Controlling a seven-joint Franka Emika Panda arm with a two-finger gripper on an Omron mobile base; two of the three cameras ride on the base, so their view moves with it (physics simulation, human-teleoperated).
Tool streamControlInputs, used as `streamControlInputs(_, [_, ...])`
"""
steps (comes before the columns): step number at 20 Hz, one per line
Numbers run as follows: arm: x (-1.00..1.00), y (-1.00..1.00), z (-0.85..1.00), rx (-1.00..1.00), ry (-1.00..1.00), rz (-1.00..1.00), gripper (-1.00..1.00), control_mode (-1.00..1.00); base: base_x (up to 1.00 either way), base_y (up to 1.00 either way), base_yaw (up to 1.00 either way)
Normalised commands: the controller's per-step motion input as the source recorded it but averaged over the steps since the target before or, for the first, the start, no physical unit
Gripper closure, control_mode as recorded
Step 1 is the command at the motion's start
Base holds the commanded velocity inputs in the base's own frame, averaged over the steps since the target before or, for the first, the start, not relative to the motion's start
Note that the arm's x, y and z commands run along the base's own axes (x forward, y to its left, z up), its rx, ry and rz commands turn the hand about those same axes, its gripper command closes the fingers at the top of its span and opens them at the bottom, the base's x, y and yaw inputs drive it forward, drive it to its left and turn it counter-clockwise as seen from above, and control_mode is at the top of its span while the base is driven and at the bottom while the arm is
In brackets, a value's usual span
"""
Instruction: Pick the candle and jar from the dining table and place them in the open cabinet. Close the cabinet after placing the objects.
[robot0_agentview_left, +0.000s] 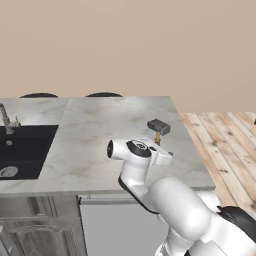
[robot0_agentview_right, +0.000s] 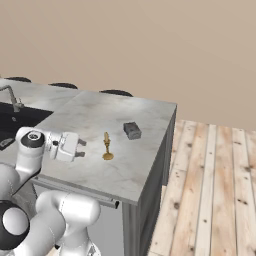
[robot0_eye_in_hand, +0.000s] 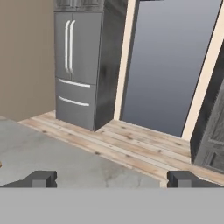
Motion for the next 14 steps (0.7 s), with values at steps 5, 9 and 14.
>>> streamControlInputs(5, [0.11,0.0,-0.11,0.0,0.0,0.0,-1.0,-1.0,0.0,0.0,0.0])
streamControlInputs(9, [0.16,0.0,-0.09,0.0,0.0,0.0,-1.0,-1.0,0.0,0.0,0.0])
streamControlInputs(14, [0.18,0.0,-0.09,0.0,0.0,0.0,-1.0,-1.0,0.0,0.0,0.0])
